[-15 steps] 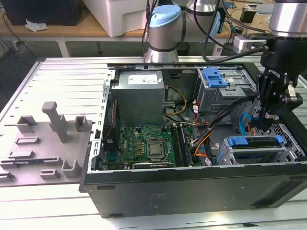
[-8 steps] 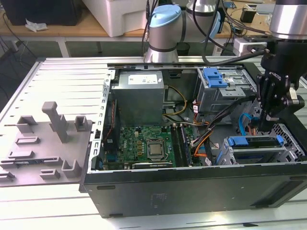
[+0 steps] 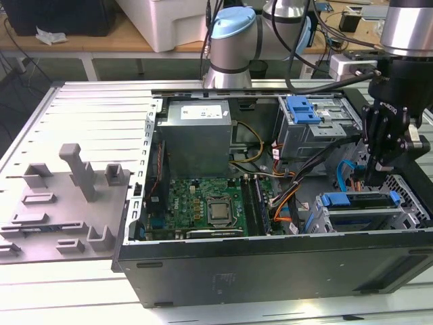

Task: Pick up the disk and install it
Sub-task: 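Insert the first disk wire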

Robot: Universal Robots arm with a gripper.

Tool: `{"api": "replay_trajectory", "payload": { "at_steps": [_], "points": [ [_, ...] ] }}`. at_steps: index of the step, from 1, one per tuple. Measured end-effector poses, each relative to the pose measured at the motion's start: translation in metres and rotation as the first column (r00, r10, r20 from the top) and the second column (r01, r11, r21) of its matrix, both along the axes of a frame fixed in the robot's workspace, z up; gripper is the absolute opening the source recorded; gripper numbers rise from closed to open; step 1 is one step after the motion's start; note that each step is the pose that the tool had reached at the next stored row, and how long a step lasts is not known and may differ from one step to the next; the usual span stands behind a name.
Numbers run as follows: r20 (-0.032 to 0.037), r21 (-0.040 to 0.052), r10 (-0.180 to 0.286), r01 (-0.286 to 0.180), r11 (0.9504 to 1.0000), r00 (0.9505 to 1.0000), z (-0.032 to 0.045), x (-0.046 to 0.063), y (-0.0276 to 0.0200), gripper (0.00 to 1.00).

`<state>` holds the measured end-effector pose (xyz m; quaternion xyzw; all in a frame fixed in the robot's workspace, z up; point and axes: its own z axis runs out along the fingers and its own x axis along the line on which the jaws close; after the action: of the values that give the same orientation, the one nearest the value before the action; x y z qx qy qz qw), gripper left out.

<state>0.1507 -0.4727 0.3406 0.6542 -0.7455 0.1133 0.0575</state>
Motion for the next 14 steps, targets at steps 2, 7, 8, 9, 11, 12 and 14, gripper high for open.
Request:
{"api": "replay_trajectory", "payload": {
  "at_steps": [2, 7, 8, 9, 11, 12, 14],
  "points": [
    [0.0000, 0.0039, 0.000, 0.000, 1.0000, 1.0000, 0.0000, 0.0000, -0.0016, 0.17],
    [0.0000, 0.0317, 0.001, -0.001, 0.9995, 1.0000, 0.0010, -0.0004, -0.0042, 0.17],
    [0.0000, 0.0380, 0.001, -0.001, 0.9993, 1.0000, 0.0016, -0.0004, -0.0048, 0.17],
    [0.0000, 0.0391, 0.001, -0.001, 0.9992, 1.0000, 0.0019, -0.0004, -0.0053, 0.17],
    [0.0000, 0.0396, 0.002, -0.002, 0.9992, 1.0000, 0.0027, -0.0004, -0.0065, 0.17],
    [0.0000, 0.0396, 0.002, -0.002, 0.9992, 1.0000, 0.0031, -0.0004, -0.0074, 0.17],
    [0.0000, 0.0397, 0.003, -0.003, 0.9992, 1.0000, 0.0035, -0.0005, -0.0089, 0.17]
  ]
}}
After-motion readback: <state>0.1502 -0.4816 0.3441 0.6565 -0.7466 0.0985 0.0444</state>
